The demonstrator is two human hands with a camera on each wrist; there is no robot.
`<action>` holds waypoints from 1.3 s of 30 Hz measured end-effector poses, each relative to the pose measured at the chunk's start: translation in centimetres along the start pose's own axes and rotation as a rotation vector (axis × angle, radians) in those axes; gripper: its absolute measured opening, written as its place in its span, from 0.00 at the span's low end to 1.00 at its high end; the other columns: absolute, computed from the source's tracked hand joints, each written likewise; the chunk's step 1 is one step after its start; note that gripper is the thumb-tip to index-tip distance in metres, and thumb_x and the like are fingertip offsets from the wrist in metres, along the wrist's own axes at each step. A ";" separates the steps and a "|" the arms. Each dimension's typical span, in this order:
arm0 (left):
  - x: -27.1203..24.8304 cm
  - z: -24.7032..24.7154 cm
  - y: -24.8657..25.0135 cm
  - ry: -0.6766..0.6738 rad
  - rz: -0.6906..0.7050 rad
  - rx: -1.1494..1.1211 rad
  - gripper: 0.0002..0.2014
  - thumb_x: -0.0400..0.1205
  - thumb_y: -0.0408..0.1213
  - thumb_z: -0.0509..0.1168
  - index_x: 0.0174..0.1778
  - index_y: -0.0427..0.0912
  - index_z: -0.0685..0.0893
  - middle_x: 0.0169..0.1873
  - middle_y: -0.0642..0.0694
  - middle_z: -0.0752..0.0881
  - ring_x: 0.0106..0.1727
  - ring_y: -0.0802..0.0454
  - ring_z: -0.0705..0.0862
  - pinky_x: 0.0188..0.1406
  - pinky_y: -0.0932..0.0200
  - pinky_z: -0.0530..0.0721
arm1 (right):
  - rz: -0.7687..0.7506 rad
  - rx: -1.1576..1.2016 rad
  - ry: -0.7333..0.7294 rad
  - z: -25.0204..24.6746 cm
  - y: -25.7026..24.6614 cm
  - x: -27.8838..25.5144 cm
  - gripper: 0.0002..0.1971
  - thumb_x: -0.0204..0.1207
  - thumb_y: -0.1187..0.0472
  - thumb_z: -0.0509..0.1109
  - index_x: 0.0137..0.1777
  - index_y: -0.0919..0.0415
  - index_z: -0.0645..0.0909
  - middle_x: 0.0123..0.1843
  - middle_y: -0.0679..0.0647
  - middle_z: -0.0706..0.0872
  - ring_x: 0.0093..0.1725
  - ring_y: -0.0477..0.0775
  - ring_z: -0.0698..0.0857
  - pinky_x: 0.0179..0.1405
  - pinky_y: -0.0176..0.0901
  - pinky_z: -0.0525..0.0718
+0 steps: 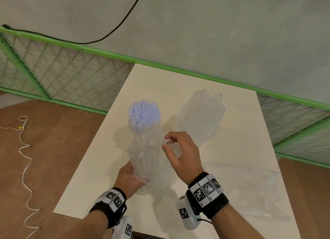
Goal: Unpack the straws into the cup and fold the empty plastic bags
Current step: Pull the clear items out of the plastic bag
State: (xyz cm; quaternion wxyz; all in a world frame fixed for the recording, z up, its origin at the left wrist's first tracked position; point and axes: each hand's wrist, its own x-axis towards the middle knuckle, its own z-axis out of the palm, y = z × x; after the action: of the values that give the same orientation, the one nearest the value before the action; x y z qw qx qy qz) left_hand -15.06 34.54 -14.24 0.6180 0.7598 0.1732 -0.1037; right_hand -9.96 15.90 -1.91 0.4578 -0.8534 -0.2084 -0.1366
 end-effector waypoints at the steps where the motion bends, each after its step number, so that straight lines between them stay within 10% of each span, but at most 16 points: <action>1: -0.1 0.0 0.1 -0.001 0.002 0.002 0.33 0.57 0.37 0.84 0.58 0.54 0.84 0.45 0.57 0.92 0.48 0.60 0.90 0.47 0.62 0.85 | 0.006 -0.002 0.007 0.0 0.1 0.0 0.09 0.76 0.65 0.75 0.55 0.59 0.83 0.48 0.45 0.82 0.49 0.41 0.81 0.53 0.26 0.74; 9: -0.1 -0.1 0.0 0.014 -0.002 0.027 0.33 0.56 0.36 0.84 0.58 0.53 0.84 0.43 0.53 0.92 0.45 0.62 0.90 0.49 0.57 0.89 | -0.014 -0.022 -0.009 -0.8 -0.2 0.6 0.14 0.80 0.65 0.72 0.64 0.53 0.80 0.48 0.46 0.90 0.49 0.40 0.87 0.52 0.24 0.79; 16: -0.1 0.1 0.2 0.019 0.011 0.063 0.29 0.63 0.28 0.83 0.58 0.51 0.82 0.42 0.55 0.89 0.42 0.70 0.87 0.35 0.74 0.82 | 0.006 -0.023 -0.015 -1.5 0.7 1.1 0.08 0.79 0.65 0.73 0.57 0.58 0.87 0.48 0.41 0.90 0.49 0.36 0.87 0.52 0.25 0.80; 23: 0.0 0.0 -0.1 0.010 0.019 0.011 0.36 0.55 0.39 0.83 0.61 0.53 0.83 0.45 0.55 0.92 0.48 0.62 0.89 0.45 0.65 0.84 | 0.062 -0.024 -0.056 -1.8 1.2 1.6 0.06 0.75 0.66 0.77 0.50 0.58 0.88 0.42 0.36 0.87 0.44 0.32 0.84 0.49 0.21 0.76; 39: 0.1 0.0 0.2 -0.005 0.014 0.060 0.32 0.54 0.39 0.86 0.53 0.55 0.81 0.38 0.56 0.90 0.44 0.67 0.86 0.39 0.75 0.81 | 0.128 0.286 0.269 -9.3 -1.7 7.3 0.10 0.73 0.67 0.79 0.53 0.58 0.87 0.43 0.55 0.92 0.42 0.60 0.92 0.48 0.62 0.90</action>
State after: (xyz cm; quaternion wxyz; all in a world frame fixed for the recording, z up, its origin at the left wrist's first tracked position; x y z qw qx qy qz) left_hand -14.85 34.48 -14.07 0.5959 0.7790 0.1633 -0.1066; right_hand -4.82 10.64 7.51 0.6059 -0.7652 -0.1082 -0.1889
